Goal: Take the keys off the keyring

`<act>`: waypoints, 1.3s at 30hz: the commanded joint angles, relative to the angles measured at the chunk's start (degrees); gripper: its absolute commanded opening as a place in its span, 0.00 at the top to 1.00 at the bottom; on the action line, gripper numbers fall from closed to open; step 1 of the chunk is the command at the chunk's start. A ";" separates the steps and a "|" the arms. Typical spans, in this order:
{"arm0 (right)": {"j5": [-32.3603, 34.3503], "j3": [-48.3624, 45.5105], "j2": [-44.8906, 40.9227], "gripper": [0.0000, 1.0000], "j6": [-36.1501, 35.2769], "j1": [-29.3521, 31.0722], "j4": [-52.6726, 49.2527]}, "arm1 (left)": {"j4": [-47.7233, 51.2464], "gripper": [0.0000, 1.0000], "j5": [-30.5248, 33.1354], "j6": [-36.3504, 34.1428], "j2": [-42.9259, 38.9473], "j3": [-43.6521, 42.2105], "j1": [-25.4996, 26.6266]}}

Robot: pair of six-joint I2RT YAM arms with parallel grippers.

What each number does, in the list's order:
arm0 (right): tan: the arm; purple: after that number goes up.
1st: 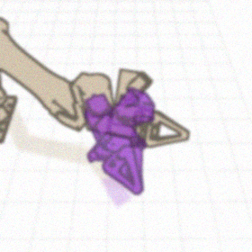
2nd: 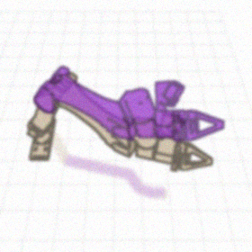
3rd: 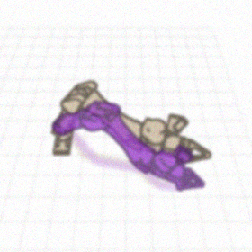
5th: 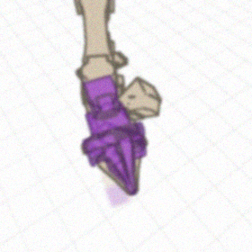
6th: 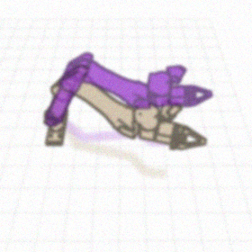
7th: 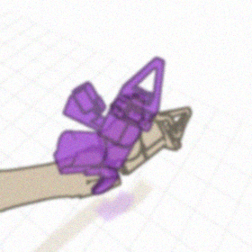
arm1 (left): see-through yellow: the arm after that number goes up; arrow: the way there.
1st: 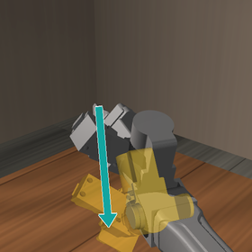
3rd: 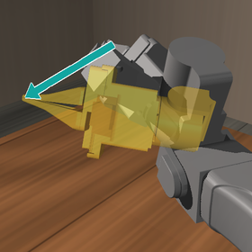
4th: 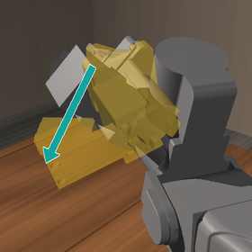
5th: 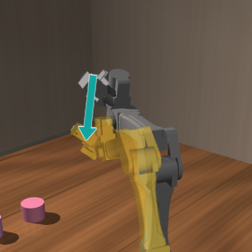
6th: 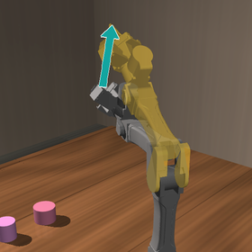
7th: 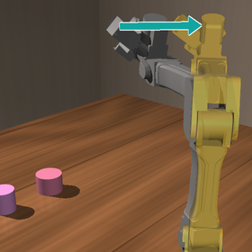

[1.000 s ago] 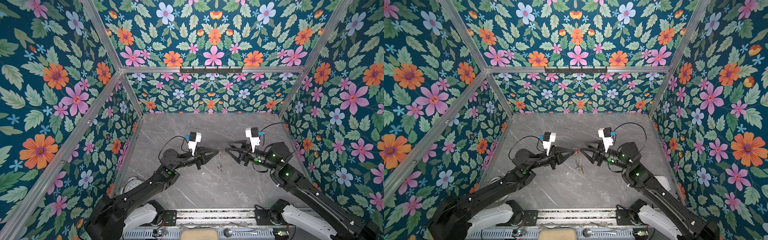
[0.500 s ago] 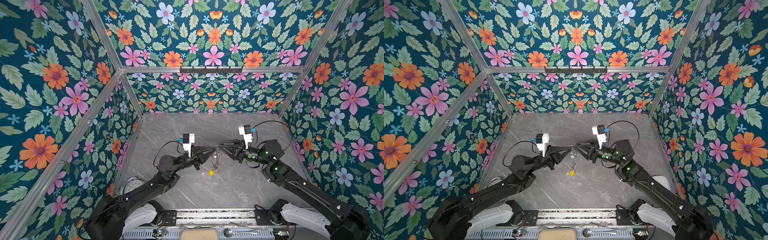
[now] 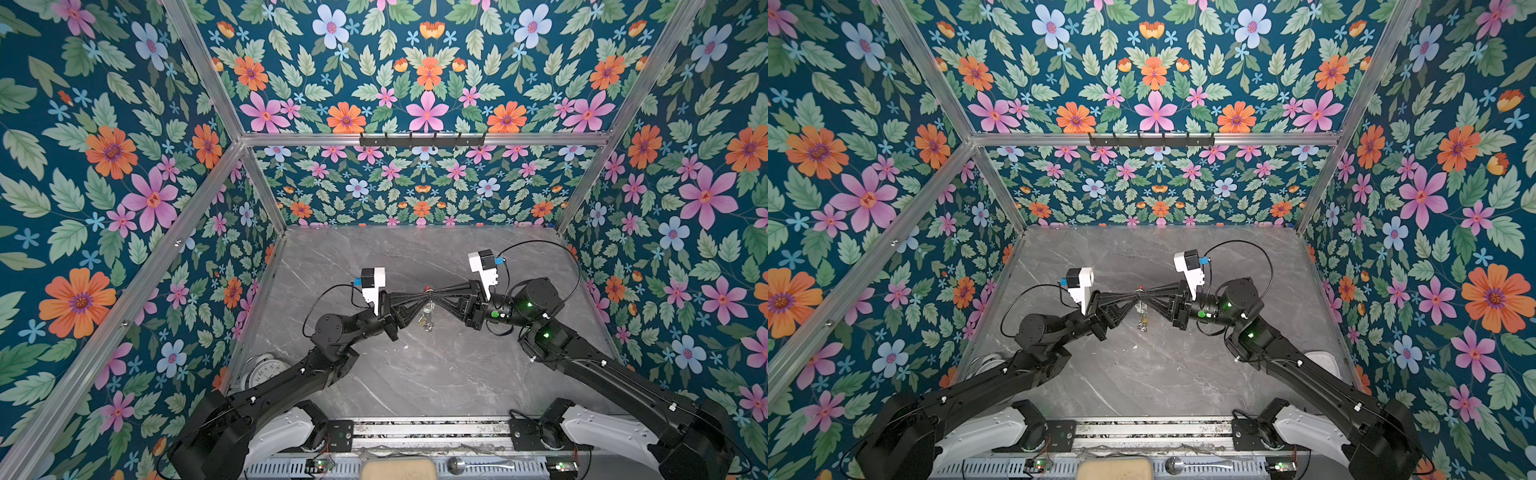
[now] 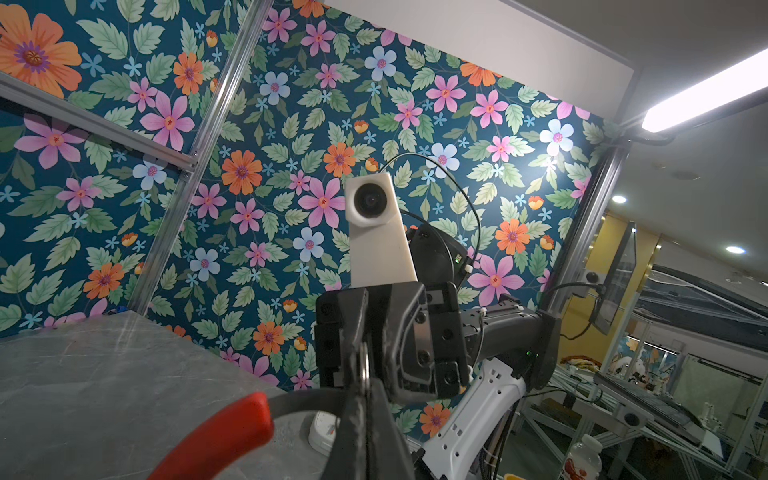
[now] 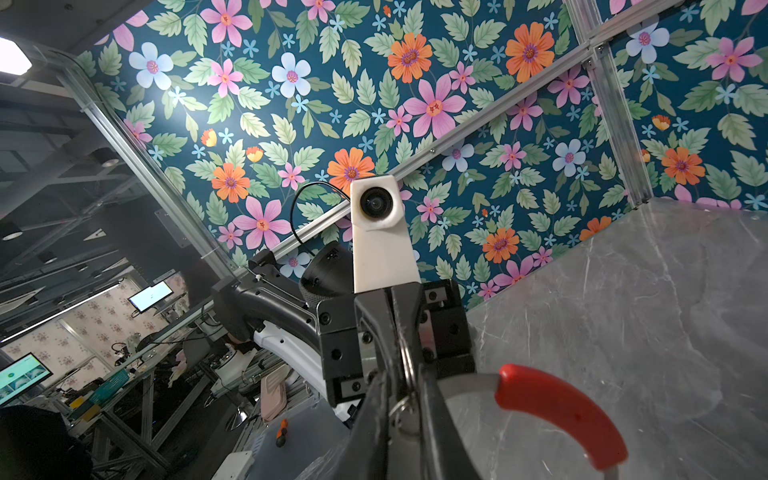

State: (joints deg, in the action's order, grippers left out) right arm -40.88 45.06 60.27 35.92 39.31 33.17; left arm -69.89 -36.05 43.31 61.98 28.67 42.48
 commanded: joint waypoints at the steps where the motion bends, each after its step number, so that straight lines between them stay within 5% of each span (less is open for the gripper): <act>1: -0.54 0.31 -0.23 0.89 -0.20 0.11 1.85 | -2.89 1.00 0.06 -0.08 0.16 0.29 -0.02; 4: -1.06 0.56 -0.27 0.99 -0.56 0.11 0.97 | -3.11 1.00 -0.25 0.33 0.74 0.66 -0.02; 7: -0.96 1.06 -1.00 1.00 -1.92 0.08 -1.59 | -2.49 1.00 -0.47 1.02 0.78 1.02 -0.03; 8: -0.88 1.35 -1.34 1.00 -2.44 0.08 -2.88 | -1.50 0.96 -0.53 1.02 0.49 1.17 0.04; 11: -0.21 2.58 -3.18 1.00 -5.43 0.07 -9.74 | 2.56 0.61 -1.12 0.43 -1.37 1.26 0.02; 15: 0.01 4.92 -4.80 1.00 -10.12 0.06 -21.08 | 11.73 0.49 -1.58 -2.13 -5.18 1.92 -0.10; 23: 0.71 11.90 -5.47 1.00 -20.05 0.05 -40.28 | 34.88 0.58 -6.44 -8.91 -7.36 10.10 -0.14; 39: 1.75 17.57 -4.46 1.00 -27.48 0.03 -50.44 | 47.39 0.74 -15.30 -11.72 -3.87 18.04 -0.22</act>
State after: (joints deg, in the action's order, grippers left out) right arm -39.79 62.11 55.86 9.91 39.33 -16.99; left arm -23.27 -48.45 32.62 57.87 46.11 42.33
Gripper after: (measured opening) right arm 0.059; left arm 0.259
